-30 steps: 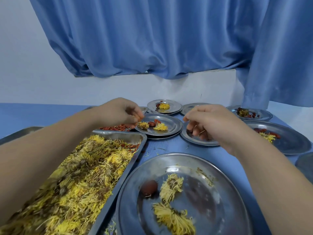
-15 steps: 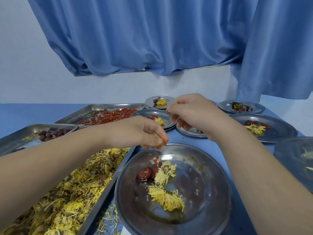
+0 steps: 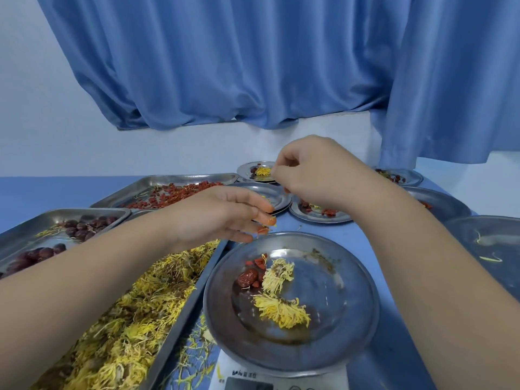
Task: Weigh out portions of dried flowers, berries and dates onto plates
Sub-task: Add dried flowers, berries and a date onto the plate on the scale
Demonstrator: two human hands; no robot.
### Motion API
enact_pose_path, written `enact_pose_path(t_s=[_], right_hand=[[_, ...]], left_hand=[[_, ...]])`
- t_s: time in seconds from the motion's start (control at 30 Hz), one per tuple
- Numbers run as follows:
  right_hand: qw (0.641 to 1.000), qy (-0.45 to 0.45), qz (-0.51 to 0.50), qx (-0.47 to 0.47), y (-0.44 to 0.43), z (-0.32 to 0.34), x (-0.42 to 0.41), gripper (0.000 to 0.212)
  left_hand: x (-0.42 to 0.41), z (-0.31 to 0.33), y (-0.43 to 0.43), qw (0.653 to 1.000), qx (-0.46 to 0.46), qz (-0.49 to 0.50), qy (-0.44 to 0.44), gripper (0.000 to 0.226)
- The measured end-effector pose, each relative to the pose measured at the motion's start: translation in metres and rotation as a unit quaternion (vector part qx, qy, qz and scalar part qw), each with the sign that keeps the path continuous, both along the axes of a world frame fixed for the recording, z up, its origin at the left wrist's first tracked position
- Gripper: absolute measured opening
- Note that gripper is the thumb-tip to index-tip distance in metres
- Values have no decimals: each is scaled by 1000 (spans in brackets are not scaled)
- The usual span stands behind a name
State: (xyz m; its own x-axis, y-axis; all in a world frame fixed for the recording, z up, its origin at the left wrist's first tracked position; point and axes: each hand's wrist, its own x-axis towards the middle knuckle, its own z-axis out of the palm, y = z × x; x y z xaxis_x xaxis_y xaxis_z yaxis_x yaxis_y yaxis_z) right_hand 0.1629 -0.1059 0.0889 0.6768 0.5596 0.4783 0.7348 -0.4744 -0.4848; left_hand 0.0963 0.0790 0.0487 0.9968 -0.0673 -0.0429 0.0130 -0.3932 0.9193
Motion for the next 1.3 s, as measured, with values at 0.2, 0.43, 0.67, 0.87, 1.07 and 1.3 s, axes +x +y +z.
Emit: enact_pose_path(t_s=[0.2, 0.43, 0.67, 0.87, 1.07, 1.3], right_hand=[[995, -21, -69, 71, -17, -1, -28, 19], [992, -42, -120, 22, -52, -54, -67, 20], [983, -136, -124, -8, -87, -101, -91, 18], [976, -183, -119, 5, -97, -105, -86, 15], [978, -170, -118, 19, -100, -111, -81, 13], [981, -132, -142, 27, -98, -118, -75, 36]], left_hand=[[-12, 7, -9, 998, 31, 31, -45, 22], [-18, -5, -31, 964, 220, 97, -113, 41], [-18, -8, -39, 950, 262, 92, -145, 35], [-21, -8, -45, 961, 235, 114, -93, 39], [-25, -6, -50, 959, 235, 120, -101, 33], [-44, -13, -44, 981, 54, 164, -83, 18]])
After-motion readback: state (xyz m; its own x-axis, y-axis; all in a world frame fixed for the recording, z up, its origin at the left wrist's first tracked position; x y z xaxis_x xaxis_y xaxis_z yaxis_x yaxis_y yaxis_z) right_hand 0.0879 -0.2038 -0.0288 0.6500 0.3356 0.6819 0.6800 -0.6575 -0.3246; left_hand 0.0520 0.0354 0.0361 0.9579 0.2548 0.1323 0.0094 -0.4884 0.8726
